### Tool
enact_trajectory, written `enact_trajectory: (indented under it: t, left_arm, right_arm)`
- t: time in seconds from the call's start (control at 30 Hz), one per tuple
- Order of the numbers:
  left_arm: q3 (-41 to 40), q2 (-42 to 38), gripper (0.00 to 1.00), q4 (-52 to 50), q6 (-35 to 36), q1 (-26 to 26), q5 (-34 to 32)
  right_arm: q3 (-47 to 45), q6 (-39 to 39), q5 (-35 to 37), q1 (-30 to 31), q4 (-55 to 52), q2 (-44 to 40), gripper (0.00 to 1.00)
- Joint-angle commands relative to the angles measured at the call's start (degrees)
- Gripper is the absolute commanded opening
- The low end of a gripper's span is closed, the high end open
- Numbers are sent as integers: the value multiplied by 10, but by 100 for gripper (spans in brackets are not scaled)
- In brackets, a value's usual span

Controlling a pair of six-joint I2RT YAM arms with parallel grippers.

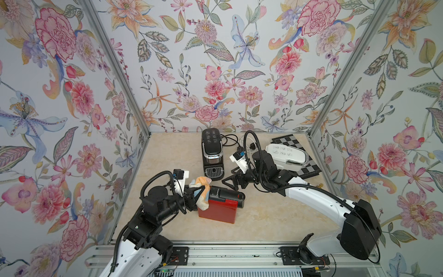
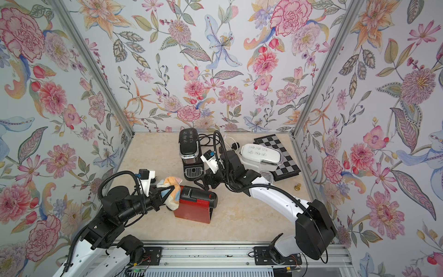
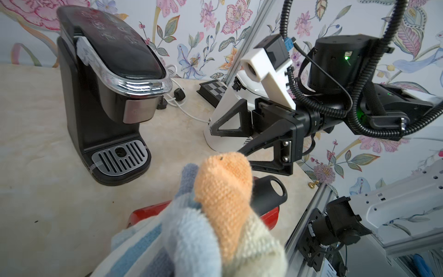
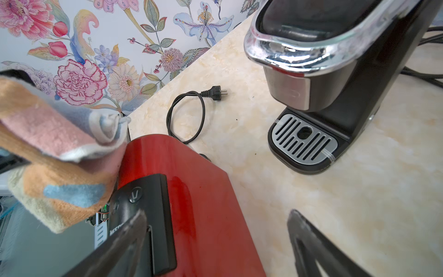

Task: Wipe the surface of a coffee machine
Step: Wipe the dirt from the surface of the coffee machine.

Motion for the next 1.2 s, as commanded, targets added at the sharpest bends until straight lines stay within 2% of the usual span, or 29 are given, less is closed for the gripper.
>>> enact_trajectory:
  t: [0.0, 0.2, 0.37, 0.47, 0.6, 0.83, 0.97, 1.17]
  left_arm:
    - [-5, 26, 0, 9, 35, -67, 5]
    - [3, 131, 0, 17, 55, -242, -133]
    - [-24, 179, 0, 54, 50, -320, -213]
    - [-60, 179, 0, 94, 32, -339, -249]
    - [-118, 181, 0, 171, 0, -350, -259]
    - [-159, 252, 0, 219, -33, -361, -289]
    - [-156, 238, 0, 199, -35, -361, -320]
    - [-87, 127, 0, 68, -12, -361, -415]
  right_arm:
    - [-8, 6, -15, -4, -4, 13, 93]
    - [-4, 6, -28, -5, -3, 35, 93]
    - [-2, 3, -39, -12, -3, 51, 93]
    - [-1, 0, -48, -16, -3, 58, 93]
    - [-1, -3, -57, -20, -3, 62, 93]
    - [-3, -6, -61, -22, -3, 66, 93]
    - [-9, -7, -59, -25, -3, 61, 93]
    - [-13, -9, -58, -31, -3, 49, 94]
